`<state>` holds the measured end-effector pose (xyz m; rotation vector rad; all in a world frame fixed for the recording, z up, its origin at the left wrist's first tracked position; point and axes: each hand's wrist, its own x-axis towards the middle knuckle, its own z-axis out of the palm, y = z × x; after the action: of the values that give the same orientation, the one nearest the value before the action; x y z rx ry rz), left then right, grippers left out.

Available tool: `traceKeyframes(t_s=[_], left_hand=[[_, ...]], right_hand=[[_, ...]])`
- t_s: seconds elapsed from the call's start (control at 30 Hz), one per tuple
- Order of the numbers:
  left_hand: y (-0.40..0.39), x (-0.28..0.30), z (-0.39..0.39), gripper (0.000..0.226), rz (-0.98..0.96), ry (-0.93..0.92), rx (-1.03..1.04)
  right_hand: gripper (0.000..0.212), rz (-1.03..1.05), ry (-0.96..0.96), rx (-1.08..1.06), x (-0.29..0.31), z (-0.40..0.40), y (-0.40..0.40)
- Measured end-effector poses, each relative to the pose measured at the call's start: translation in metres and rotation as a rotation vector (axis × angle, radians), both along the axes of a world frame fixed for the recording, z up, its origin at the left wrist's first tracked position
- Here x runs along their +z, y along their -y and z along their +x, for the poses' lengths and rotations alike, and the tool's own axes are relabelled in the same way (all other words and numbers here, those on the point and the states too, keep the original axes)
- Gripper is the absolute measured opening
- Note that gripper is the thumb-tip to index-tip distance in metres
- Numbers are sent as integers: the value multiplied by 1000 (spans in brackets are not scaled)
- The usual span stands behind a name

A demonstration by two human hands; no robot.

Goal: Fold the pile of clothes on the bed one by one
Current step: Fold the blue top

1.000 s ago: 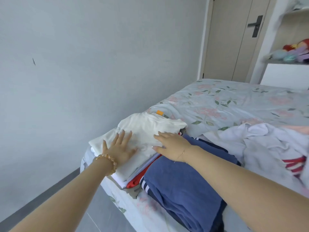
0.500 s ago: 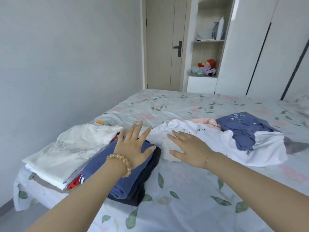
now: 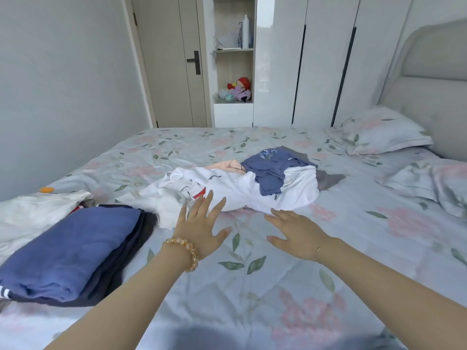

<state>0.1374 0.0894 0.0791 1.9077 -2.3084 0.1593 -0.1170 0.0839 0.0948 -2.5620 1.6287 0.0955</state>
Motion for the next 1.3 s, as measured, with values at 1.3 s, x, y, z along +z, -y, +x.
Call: traceKeyframes(t_s=[1.3], left_hand=[[244,-82,-169,25,-18,-256,35]], right_hand=[[74,38,319,-295,-154,-78,75]])
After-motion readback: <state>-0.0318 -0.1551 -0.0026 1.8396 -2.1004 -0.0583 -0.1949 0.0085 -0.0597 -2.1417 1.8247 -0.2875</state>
